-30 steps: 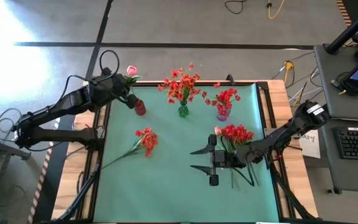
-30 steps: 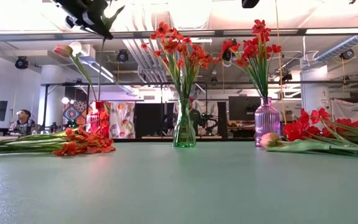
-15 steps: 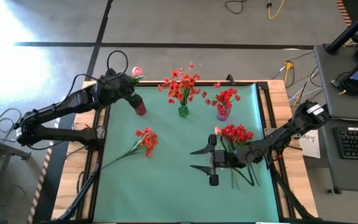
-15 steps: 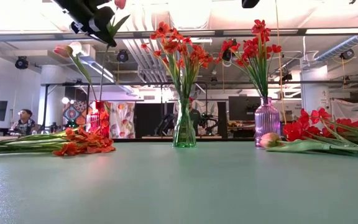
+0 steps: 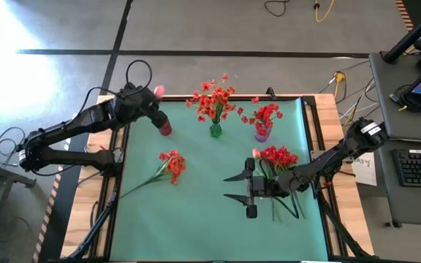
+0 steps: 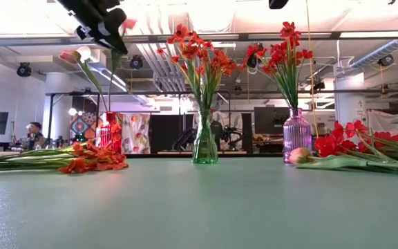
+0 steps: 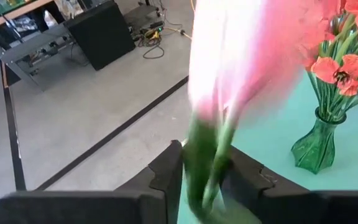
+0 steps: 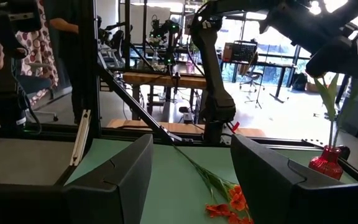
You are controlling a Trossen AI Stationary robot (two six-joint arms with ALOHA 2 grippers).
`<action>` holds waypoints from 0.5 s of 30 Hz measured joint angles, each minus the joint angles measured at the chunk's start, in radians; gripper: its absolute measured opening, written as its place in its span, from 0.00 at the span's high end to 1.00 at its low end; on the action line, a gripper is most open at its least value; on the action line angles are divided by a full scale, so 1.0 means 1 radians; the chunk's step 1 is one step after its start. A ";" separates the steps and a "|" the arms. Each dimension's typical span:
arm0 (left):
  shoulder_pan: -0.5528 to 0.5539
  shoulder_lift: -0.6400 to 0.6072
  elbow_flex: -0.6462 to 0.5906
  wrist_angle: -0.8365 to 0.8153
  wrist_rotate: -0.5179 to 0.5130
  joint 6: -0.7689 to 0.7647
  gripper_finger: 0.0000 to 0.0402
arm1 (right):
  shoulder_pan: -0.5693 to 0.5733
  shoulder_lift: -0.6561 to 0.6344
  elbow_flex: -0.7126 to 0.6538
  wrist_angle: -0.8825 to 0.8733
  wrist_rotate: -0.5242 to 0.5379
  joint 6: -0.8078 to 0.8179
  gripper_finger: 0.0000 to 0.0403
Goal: Sort flowers into vase by color
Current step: Put the bottom pink flower in the red flower vase
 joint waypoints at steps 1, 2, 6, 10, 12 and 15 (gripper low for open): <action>0.000 0.000 0.000 -0.005 0.000 -0.004 0.79 | 0.000 0.000 0.000 0.000 0.000 0.000 0.48; 0.000 0.000 0.000 -0.011 0.000 -0.006 0.78 | 0.000 0.000 0.000 0.000 0.000 0.002 0.48; 0.000 0.000 0.000 -0.016 0.000 -0.018 0.75 | 0.001 0.000 0.000 0.000 0.000 0.006 0.48; 0.000 -0.003 0.004 -0.040 0.001 -0.026 0.72 | 0.001 0.000 0.000 -0.003 0.000 0.025 0.48; 0.000 -0.004 0.024 -0.097 0.001 -0.034 0.71 | 0.003 0.000 0.000 -0.011 0.000 0.045 0.48; -0.002 -0.004 0.076 -0.205 0.001 -0.061 0.69 | 0.003 -0.001 0.000 -0.033 -0.001 0.085 0.48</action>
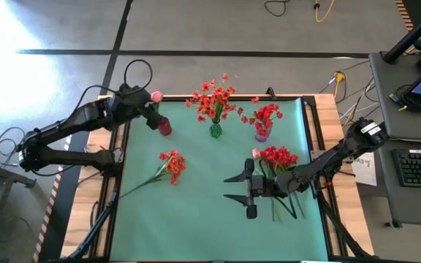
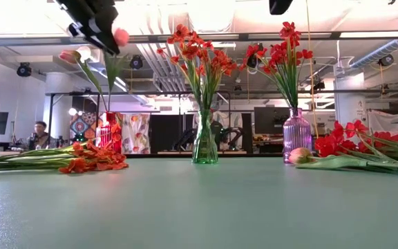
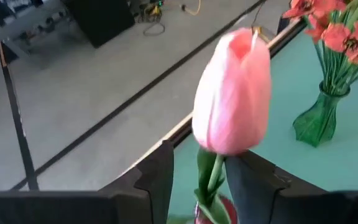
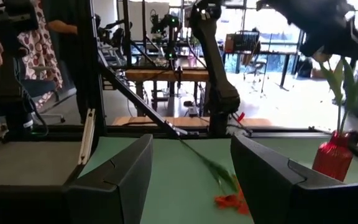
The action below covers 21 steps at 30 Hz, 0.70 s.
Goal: Sort flowers into vase by color
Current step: Put the bottom pink flower in the red flower vase, then put the orange flower in the green flower vase
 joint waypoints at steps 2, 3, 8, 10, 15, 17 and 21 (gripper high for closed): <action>-0.001 0.001 0.039 -0.075 0.000 -0.023 0.68 | 0.000 0.000 0.000 -0.011 0.000 0.021 0.48; -0.001 0.002 0.056 -0.098 0.000 -0.032 0.68 | 0.000 0.000 0.000 -0.014 0.000 0.024 0.48; -0.001 0.002 0.127 -0.139 0.000 -0.035 0.67 | 0.000 -0.002 0.000 -0.015 0.000 0.018 0.48; -0.001 0.005 0.159 -0.151 0.011 -0.034 0.67 | 0.000 -0.003 0.000 -0.016 0.000 0.018 0.48; -0.001 0.025 0.235 -0.213 0.060 -0.040 0.63 | 0.000 -0.004 0.000 -0.019 0.000 0.013 0.48; -0.001 0.035 0.252 -0.243 0.066 -0.049 0.60 | 0.000 -0.004 0.000 -0.019 0.000 0.012 0.48; -0.002 0.053 0.282 -0.285 0.072 -0.068 0.53 | 0.000 -0.004 0.000 -0.021 0.000 0.012 0.48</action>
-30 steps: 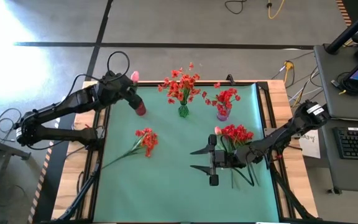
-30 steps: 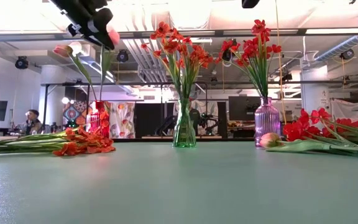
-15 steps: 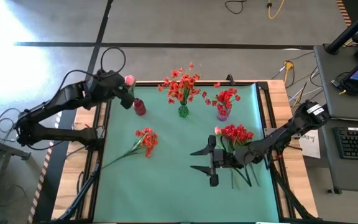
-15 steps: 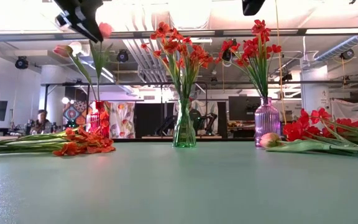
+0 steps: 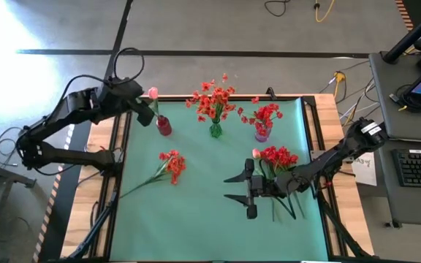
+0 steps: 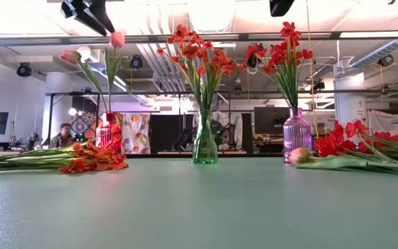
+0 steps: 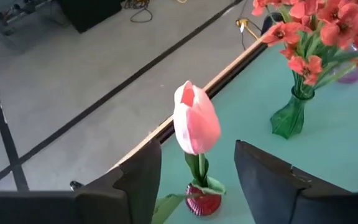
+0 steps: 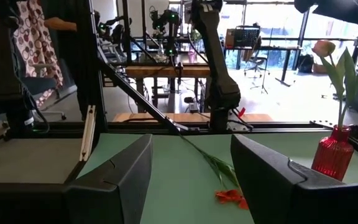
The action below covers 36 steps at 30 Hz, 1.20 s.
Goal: Sort flowers into vase by color
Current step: Put the orange flower in the green flower vase
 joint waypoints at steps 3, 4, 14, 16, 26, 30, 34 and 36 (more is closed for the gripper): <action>-0.004 0.016 0.077 -0.093 0.008 -0.023 0.49 | 0.000 -0.006 0.000 -0.027 0.000 0.022 0.48; -0.004 0.024 0.116 -0.133 0.009 -0.036 0.49 | 0.000 -0.013 0.000 -0.043 0.000 0.046 0.48; -0.133 0.033 0.314 -0.144 0.351 -0.172 0.48 | 0.013 -0.145 0.088 -0.617 -0.114 0.446 0.48; -0.212 0.037 0.313 -0.127 0.346 -0.194 0.49 | 0.016 -0.146 0.120 -0.760 -0.114 0.497 0.48; -0.681 0.119 0.313 -0.130 0.049 -0.349 0.54 | 0.054 -0.146 0.164 -1.041 -0.114 0.643 0.48; -0.811 0.166 0.313 -0.207 -0.002 -0.467 0.54 | 0.071 -0.146 0.164 -1.067 -0.117 0.690 0.48; -0.904 0.218 0.313 -0.333 0.005 -0.594 0.54 | 0.083 -0.146 0.164 -1.109 -0.118 0.737 0.48; -0.941 0.246 0.312 -0.396 0.017 -0.649 0.54 | 0.086 -0.146 0.164 -1.125 -0.128 0.758 0.48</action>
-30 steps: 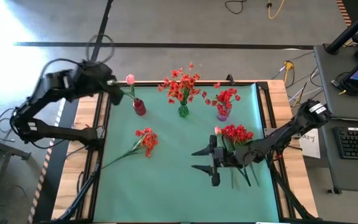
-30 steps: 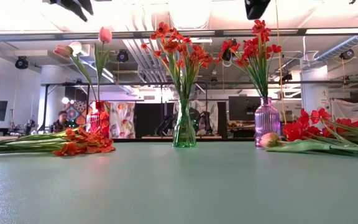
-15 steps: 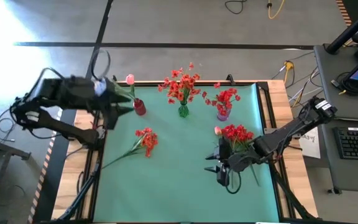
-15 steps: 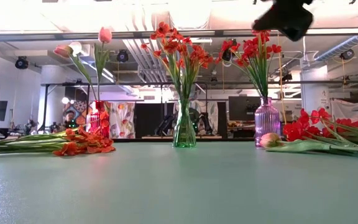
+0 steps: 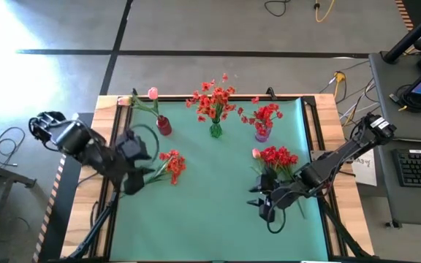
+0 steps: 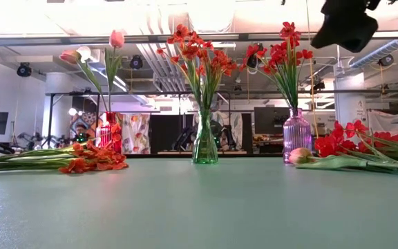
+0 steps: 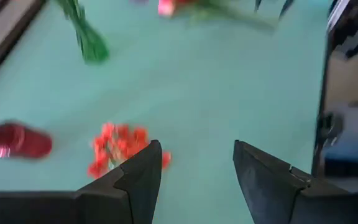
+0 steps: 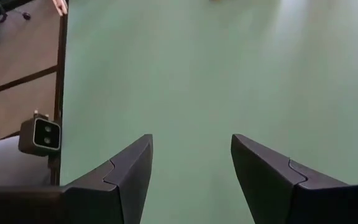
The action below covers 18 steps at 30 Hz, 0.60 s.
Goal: Sort flowers into vase by color
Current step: Put the orange flower in the green flower vase
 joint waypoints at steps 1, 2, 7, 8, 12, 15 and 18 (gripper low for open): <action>-0.017 0.012 0.000 -0.026 0.010 -0.027 0.54 | 0.000 0.000 0.000 -0.012 -0.010 0.008 0.48; -0.032 0.022 0.000 -0.050 0.025 -0.051 0.54 | 0.000 0.000 0.000 -0.021 -0.016 0.014 0.48; -0.093 0.070 0.000 -0.136 0.101 -0.169 0.54 | 0.000 0.000 0.000 -0.075 -0.039 0.061 0.48; -0.103 0.075 -0.001 -0.131 0.105 -0.180 0.54 | 0.000 0.000 0.000 -0.089 -0.040 0.068 0.48; -0.139 0.090 -0.003 -0.133 0.119 -0.212 0.54 | 0.000 0.000 0.000 -0.161 -0.043 0.129 0.48; -0.164 0.099 -0.004 -0.132 0.119 -0.242 0.54 | 0.000 0.000 0.000 -0.220 -0.058 0.177 0.48; -0.182 0.109 -0.004 -0.133 0.104 -0.254 0.54 | 0.000 0.001 0.000 -0.272 -0.065 0.218 0.48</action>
